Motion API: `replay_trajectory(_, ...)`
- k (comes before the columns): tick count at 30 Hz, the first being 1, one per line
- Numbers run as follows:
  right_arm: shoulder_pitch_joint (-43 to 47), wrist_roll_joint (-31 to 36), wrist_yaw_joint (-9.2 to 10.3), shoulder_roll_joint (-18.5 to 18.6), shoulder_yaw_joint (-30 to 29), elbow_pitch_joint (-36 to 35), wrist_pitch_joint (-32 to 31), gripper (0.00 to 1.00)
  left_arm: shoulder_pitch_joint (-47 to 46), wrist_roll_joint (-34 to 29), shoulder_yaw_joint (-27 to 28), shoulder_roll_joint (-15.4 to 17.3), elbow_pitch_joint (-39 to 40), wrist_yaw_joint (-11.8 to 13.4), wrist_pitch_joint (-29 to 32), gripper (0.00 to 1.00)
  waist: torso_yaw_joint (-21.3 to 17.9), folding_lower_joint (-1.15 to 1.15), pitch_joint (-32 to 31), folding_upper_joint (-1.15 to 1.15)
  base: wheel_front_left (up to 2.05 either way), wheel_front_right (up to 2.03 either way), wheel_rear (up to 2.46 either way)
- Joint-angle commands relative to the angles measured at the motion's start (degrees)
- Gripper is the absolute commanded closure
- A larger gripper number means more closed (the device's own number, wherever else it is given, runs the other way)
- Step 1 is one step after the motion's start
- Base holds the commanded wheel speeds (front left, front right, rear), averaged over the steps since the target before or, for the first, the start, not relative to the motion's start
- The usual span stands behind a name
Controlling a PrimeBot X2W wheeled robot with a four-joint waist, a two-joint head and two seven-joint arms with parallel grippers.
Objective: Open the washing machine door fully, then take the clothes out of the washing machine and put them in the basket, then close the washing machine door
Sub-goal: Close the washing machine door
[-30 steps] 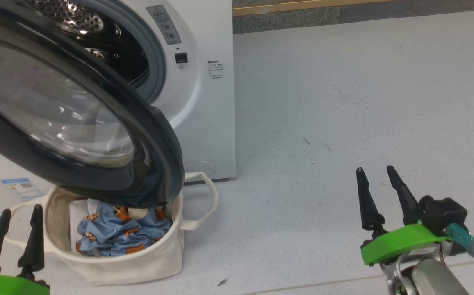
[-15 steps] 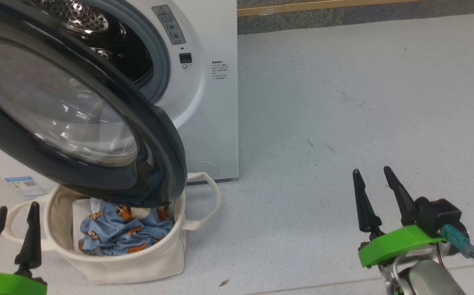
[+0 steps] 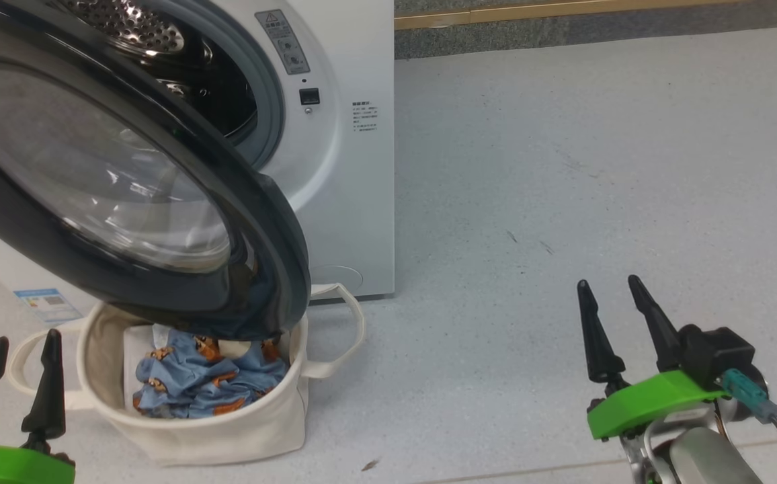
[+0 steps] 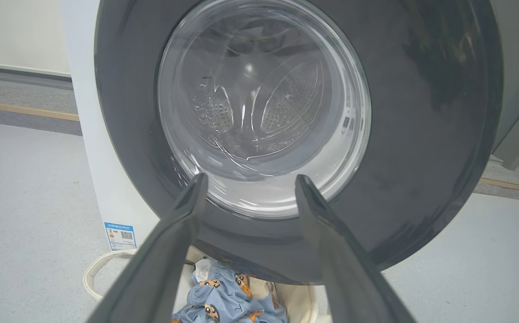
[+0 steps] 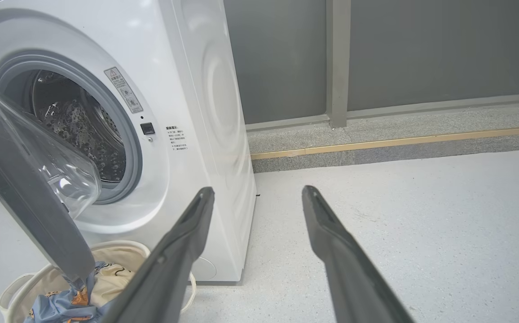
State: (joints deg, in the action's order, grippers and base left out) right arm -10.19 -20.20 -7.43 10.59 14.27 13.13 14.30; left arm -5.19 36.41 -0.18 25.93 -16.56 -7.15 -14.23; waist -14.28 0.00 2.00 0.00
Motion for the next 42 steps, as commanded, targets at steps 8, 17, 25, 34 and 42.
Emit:
replay_trajectory(8,-1.1,-1.1,-0.06,0.3,0.9,-2.9,0.7,1.00,-4.1,-0.7,1.2,2.1,0.7,-0.3,-0.7,0.00,0.6,0.00,0.0,0.00,0.00,0.00,0.00)
replay_trajectory(17,-5.7,-6.9,-0.06,1.5,2.3,-9.8,0.7,1.00,-7.8,-2.6,-3.8,-0.5,-0.8,-0.3,-0.8,0.00,4.9,0.00,1.2,0.00,0.00,0.00,0.00)
replay_trajectory(25,-16.1,-14.4,-0.06,3.2,10.4,-12.4,0.7,1.00,-11.8,-5.7,-9.4,-4.4,-3.7,-0.3,-0.8,0.00,12.0,0.00,2.3,0.00,0.00,0.00,0.00)
replay_trajectory(34,-26.3,-18.9,-0.06,1.8,22.1,-8.6,0.7,1.00,-16.3,-7.9,-14.3,-9.5,-5.3,-0.3,-0.8,0.00,21.1,0.00,3.5,0.00,0.00,0.00,0.00)
replay_trajectory(42,-27.5,-20.2,-0.06,-1.8,28.5,0.6,0.7,1.00,-16.9,-8.0,-16.0,-11.6,-5.9,-0.3,-0.8,0.00,26.3,0.00,3.9,0.00,0.00,0.00,0.00)
